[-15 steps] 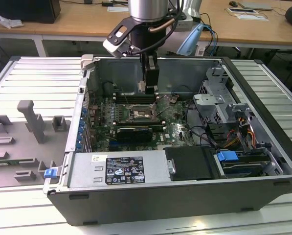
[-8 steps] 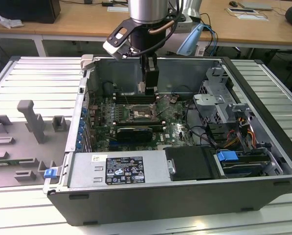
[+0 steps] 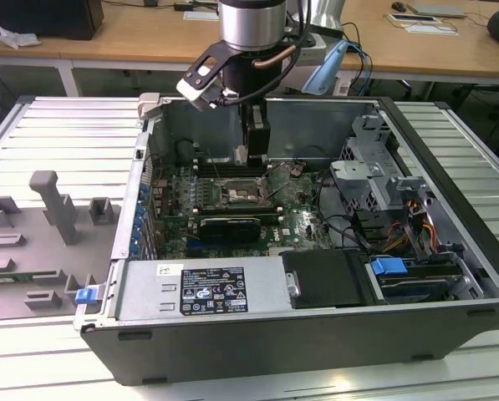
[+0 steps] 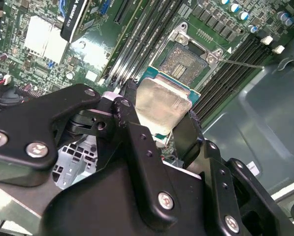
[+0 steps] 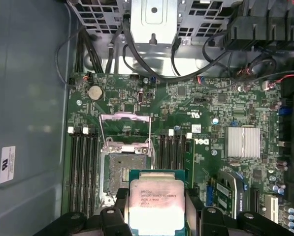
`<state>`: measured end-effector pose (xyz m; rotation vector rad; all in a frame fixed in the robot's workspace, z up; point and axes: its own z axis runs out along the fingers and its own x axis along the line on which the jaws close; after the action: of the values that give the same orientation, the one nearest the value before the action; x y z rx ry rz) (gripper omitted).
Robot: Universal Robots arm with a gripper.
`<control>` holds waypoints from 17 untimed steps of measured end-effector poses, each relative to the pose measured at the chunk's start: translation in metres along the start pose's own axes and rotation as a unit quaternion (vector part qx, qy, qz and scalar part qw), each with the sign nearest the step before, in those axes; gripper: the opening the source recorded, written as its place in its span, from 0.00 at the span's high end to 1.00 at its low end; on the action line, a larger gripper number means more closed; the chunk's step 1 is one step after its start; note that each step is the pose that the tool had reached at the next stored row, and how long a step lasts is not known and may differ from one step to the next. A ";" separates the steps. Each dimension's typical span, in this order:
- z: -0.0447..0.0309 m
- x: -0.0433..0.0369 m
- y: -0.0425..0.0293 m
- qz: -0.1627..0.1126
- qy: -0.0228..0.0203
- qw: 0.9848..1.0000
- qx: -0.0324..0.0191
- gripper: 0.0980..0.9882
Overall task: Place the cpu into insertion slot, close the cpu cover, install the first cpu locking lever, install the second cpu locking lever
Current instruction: 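Place the cpu into insertion slot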
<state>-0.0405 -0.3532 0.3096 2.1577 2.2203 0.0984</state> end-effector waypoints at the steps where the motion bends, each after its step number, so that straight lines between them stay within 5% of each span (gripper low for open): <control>1: 0.0037 0.0000 -0.0002 0.000 0.000 1.000 0.001 0.50; 12: 0.0229 -0.0001 -0.0017 0.000 0.001 1.000 0.001 0.50; 17: 0.0316 0.0071 -0.0021 0.000 0.001 1.000 0.001 0.50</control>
<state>-0.0404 -0.3457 0.2780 2.1592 2.2219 0.0978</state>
